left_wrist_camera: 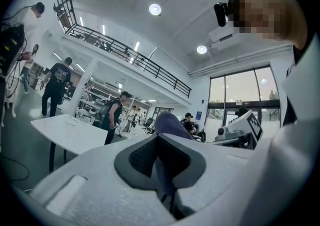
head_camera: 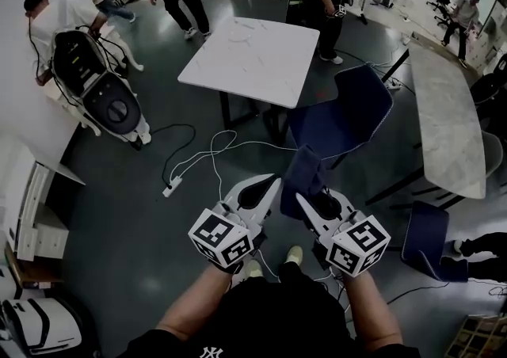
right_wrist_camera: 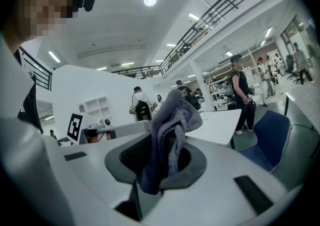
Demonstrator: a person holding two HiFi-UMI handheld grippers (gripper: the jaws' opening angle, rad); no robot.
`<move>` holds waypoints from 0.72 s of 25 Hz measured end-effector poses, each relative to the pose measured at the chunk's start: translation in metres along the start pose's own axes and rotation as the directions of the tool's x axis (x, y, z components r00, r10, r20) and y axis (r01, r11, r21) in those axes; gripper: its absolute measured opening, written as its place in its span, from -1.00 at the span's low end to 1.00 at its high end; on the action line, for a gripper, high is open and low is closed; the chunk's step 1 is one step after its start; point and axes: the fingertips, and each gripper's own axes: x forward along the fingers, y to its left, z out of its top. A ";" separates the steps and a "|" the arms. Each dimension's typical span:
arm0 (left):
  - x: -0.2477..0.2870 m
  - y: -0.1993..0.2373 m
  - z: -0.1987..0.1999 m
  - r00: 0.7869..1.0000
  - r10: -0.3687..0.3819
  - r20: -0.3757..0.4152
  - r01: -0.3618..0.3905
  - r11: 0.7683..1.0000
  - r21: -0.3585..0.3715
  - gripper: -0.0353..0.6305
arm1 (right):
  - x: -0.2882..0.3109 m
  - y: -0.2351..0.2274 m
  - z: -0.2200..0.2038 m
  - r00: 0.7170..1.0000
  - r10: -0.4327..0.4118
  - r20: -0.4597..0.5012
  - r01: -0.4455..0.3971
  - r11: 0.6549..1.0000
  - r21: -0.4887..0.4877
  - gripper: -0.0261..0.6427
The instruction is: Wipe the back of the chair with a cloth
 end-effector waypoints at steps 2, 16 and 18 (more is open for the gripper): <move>0.000 0.002 -0.003 1.000 0.016 -0.005 -0.016 1.000 0.003 -0.87 | 0.002 0.000 -0.003 1.000 0.013 -0.005 -0.013 1.000 0.005 -0.69; 0.031 0.018 -0.006 0.992 0.124 -0.016 -0.123 0.992 0.029 -0.87 | 0.010 -0.036 0.005 0.996 0.089 -0.006 -0.089 0.996 0.013 -0.69; 0.041 0.016 -0.007 0.991 0.129 -0.017 -0.129 0.991 0.028 -0.87 | 0.006 -0.045 0.008 0.996 0.092 0.002 -0.092 0.996 0.016 -0.69</move>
